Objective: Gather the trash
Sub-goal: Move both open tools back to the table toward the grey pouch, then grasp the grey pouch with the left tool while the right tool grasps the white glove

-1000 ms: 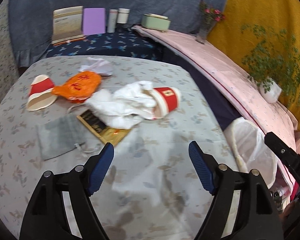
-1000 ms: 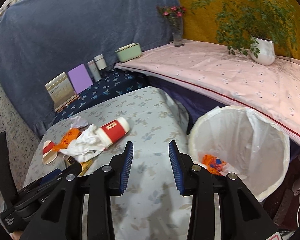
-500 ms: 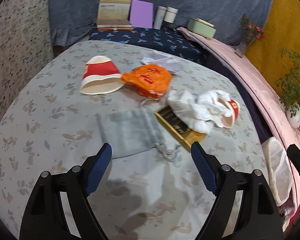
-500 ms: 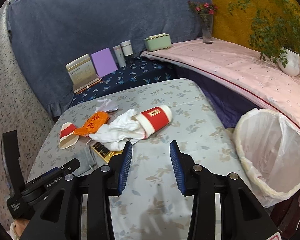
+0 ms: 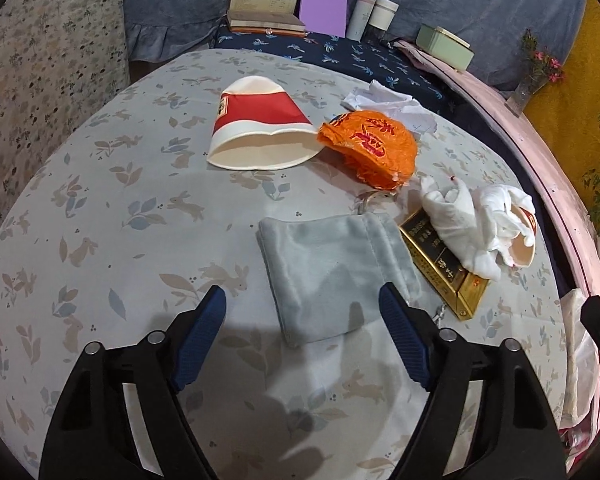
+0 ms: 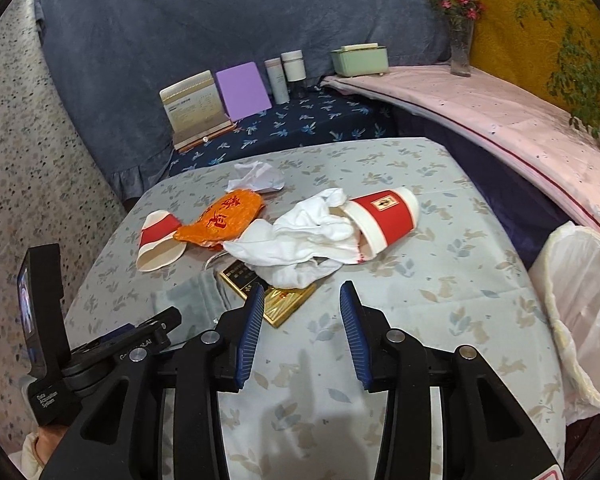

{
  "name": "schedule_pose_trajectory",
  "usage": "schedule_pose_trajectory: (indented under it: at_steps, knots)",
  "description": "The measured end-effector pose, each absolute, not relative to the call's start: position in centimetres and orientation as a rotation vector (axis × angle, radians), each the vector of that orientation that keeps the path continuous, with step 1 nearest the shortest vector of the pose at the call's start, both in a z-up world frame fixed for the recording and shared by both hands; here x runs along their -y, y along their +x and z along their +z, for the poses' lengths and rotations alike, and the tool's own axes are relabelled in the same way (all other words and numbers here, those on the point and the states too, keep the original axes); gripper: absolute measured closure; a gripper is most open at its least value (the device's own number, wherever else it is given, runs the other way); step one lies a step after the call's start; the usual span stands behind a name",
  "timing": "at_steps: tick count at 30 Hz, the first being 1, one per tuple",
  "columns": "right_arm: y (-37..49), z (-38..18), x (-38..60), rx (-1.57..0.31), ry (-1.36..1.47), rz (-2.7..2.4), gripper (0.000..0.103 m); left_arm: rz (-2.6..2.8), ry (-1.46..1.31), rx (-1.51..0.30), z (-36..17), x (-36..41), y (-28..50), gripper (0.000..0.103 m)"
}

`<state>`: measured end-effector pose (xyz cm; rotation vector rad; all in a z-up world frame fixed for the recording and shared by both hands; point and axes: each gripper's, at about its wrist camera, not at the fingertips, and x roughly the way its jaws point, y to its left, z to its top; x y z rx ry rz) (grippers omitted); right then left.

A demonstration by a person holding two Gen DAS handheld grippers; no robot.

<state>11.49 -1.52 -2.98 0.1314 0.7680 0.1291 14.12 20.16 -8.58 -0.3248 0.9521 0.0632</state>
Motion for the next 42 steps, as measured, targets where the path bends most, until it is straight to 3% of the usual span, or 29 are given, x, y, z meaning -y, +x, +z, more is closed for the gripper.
schedule_pose_trajectory:
  at_steps: [6,8,10,29,31,33,42]
  knots:
    - [13.4,-4.2,0.1,-0.795,0.125,0.144,0.064,0.019,-0.314,-0.978,-9.3,-19.8,15.3,0.062]
    - [14.1,-4.5,-0.2,-0.802,0.123,0.149,0.064,-0.009,-0.315,-0.986,-9.4,-19.7,15.7,0.089]
    - [14.7,-4.7,-0.6,-0.807,0.122,0.154,0.064,-0.034,-0.327,-0.985,-9.3,-19.7,15.9,0.097]
    - [19.5,-7.6,-3.5,-0.849,0.116,0.179,0.064,-0.078,-0.324,-0.932,-7.2,-19.5,16.3,0.099]
    - [19.8,-7.6,-3.5,-0.845,0.112,0.175,0.076,-0.081,-0.322,-0.926,-7.0,-19.5,16.2,0.099]
    - [20.0,-7.5,-3.2,-0.843,0.112,0.175,0.099,-0.086,-0.32,-0.92,-6.7,-19.4,16.0,0.099]
    - [17.3,-3.2,0.0,-0.73,0.154,0.152,0.1,-0.125,-0.308,-0.87,-4.1,-17.7,14.6,0.099]
